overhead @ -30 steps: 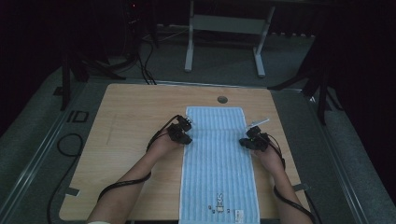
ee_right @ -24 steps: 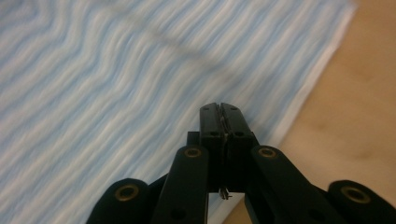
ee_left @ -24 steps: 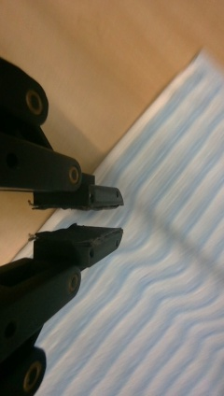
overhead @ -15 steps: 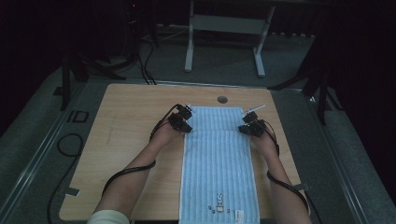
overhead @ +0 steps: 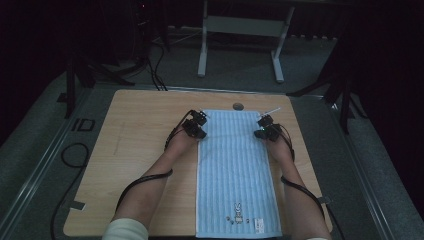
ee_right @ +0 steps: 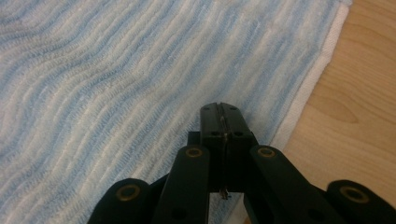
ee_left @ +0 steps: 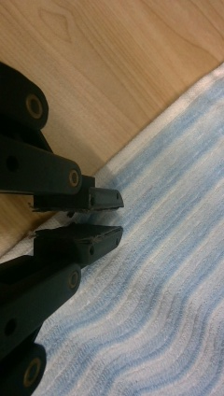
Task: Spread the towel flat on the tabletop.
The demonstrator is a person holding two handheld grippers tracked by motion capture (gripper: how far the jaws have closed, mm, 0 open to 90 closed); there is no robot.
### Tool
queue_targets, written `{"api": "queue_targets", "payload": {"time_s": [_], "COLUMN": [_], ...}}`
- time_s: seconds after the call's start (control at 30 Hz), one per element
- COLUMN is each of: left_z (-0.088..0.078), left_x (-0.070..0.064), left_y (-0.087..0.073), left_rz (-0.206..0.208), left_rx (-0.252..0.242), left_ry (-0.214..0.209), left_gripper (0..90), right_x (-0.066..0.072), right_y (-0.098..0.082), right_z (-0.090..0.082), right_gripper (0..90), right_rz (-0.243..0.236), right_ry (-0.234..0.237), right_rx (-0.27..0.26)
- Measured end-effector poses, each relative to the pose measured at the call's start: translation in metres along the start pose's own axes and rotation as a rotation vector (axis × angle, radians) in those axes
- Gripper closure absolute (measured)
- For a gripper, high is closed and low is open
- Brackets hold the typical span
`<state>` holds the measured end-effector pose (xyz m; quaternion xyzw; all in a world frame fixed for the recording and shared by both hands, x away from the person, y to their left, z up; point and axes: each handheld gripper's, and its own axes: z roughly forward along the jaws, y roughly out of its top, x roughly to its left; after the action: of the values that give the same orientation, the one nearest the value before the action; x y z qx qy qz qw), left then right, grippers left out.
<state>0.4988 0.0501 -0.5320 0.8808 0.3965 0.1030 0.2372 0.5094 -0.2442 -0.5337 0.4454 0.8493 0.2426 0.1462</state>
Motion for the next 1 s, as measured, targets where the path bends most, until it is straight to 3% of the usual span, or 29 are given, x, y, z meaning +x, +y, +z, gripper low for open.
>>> {"api": "queue_targets", "payload": {"time_s": [0.27,0.33,0.47,0.53,0.67,0.73,0.8,0.93,1.0], "left_z": [0.003,0.001,-0.012,-0.017,-0.024,-0.026,-0.028,-0.030,-0.027], "left_x": [0.002,0.001,0.000,0.001,-0.001,-0.004,-0.006,-0.016,-0.021], "left_y": [0.008,0.010,0.008,0.006,-0.004,-0.011,-0.020,-0.034,-0.038], "left_rz": [-0.002,0.005,-0.007,-0.014,-0.040,-0.041,-0.047,-0.024,0.011], "left_rx": [0.009,0.012,-0.031,-0.034,-0.058,-0.060,-0.069,-0.072,-0.048], "left_ry": [0.014,0.003,-0.034,-0.041,-0.070,-0.074,-0.103,-0.130,-0.120], "left_gripper": [78.0,75.8,73.1,67.6,59.6,55.6,54.5,54.6,54.6], "right_x": [-0.006,-0.006,-0.007,-0.007,-0.005,-0.005,-0.007,-0.001,0.006], "right_y": [0.008,0.008,0.005,0.005,0.001,-0.002,-0.006,-0.019,-0.026], "right_z": [0.003,0.002,-0.007,-0.013,-0.025,-0.031,-0.038,-0.050,-0.050], "right_gripper": [88.2,86.6,84.1,76.7,66.8,64.9,65.0,70.6,73.4], "right_rz": [0.008,-0.004,0.004,0.014,0.013,0.007,0.015,0.011,-0.007], "right_ry": [0.003,0.003,0.009,0.006,0.012,0.027,0.044,0.080,0.098], "right_rx": [0.021,0.022,-0.012,-0.030,-0.061,-0.061,-0.072,-0.091,-0.092]}}
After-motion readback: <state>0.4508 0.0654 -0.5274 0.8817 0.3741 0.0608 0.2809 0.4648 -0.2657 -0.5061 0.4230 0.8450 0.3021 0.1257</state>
